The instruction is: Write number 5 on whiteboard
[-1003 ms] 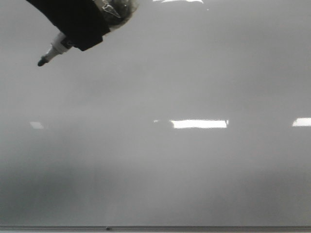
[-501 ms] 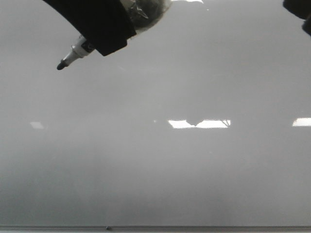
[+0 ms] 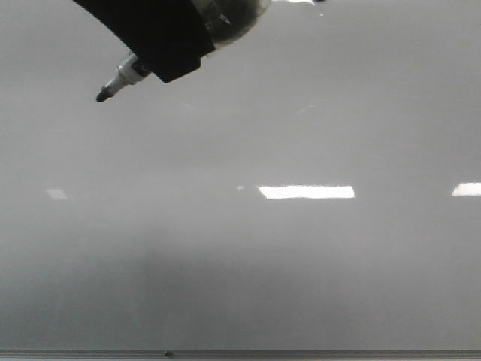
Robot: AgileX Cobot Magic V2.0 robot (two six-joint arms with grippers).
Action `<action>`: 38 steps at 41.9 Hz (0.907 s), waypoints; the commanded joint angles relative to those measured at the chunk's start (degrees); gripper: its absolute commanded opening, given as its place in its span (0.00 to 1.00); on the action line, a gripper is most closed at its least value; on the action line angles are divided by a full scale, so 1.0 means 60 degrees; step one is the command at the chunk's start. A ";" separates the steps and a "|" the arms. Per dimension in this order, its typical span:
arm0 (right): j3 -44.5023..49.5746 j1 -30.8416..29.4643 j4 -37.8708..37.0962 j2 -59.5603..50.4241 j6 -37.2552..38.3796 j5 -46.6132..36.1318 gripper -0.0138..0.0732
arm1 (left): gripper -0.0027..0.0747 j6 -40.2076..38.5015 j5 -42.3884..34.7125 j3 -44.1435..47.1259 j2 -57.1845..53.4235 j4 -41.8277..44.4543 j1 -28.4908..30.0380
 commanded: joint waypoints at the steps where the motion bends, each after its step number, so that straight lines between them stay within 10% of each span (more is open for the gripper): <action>1: -0.0452 0.0036 0.0633 0.0027 -0.0163 -0.0407 0.86 | 0.01 0.0001 -0.0436 -0.0328 -0.0326 -0.0138 -0.0086; 23: -0.0513 0.0036 0.0891 0.0147 -0.0163 -0.0155 0.16 | 0.03 0.0001 -0.0488 -0.0328 -0.0326 -0.0175 -0.0086; 38: -0.0513 0.0036 0.0891 0.0147 -0.0163 -0.0155 0.10 | 0.68 -0.0015 -0.0456 -0.0328 -0.0386 -0.0134 -0.0086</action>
